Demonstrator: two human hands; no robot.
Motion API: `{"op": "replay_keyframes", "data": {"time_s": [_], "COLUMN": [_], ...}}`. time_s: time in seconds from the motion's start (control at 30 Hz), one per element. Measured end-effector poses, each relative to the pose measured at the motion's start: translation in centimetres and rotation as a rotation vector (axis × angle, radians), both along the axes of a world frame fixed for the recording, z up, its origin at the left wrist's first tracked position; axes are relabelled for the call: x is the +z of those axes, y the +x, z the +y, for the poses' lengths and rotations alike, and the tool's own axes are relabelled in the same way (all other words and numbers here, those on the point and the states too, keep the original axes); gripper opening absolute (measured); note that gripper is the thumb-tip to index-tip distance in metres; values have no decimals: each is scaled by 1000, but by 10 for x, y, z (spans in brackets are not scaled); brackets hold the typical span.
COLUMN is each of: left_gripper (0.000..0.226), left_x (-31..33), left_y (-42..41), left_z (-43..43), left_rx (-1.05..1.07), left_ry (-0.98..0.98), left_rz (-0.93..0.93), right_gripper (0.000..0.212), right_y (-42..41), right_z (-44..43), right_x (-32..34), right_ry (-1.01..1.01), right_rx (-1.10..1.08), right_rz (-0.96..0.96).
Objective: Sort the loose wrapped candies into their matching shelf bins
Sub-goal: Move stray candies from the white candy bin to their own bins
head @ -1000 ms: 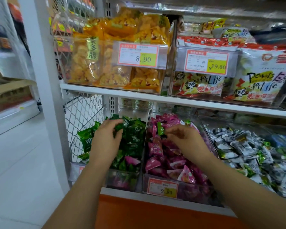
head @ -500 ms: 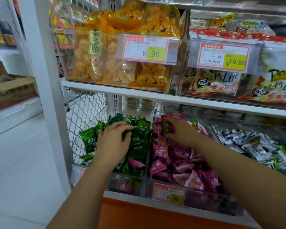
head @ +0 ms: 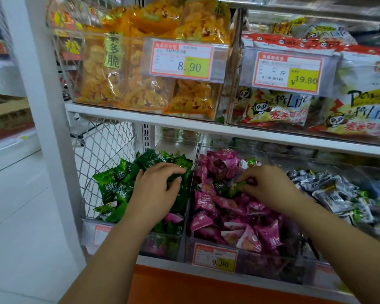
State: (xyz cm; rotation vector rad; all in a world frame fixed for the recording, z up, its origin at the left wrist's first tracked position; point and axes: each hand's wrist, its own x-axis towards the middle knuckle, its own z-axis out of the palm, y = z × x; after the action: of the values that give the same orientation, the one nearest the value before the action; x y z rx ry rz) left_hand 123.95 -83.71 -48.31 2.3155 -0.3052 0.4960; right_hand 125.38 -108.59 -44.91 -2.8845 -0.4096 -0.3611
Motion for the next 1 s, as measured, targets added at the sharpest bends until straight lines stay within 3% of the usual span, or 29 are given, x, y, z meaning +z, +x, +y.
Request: {"op": "replay_keyframes", "data": {"time_s": [0.13, 0.27, 0.43, 0.63, 0.7, 0.8, 1.0], "left_gripper": [28, 41, 32, 33, 32, 32, 30], "left_x": [7, 22, 29, 22, 20, 18, 16], "left_y": [-9, -25, -29, -22, -23, -22, -11], "left_z": [-10, -27, -32, -24, -27, -30, -25], "left_rx": [-48, -193, -323, -222, -185, -94, -4], "left_ry": [-7, -161, -444, -470, -426, -424, -488], "left_rz": [-62, -3, 141, 121, 84, 49, 47], "right_gripper": [15, 21, 25, 21, 19, 23, 45], "right_y": [-21, -38, -40, -27, -25, -11, 31], "right_z": [-3, 12, 38, 24, 20, 18, 20], "right_x": [-7, 4, 14, 4, 0, -1, -4], "right_ry": [334, 671, 790, 884, 836, 539, 10], "right_rx": [91, 209, 373, 193, 158, 75, 136], "right_rz": [-19, 60, 121, 147, 108, 36, 261]}}
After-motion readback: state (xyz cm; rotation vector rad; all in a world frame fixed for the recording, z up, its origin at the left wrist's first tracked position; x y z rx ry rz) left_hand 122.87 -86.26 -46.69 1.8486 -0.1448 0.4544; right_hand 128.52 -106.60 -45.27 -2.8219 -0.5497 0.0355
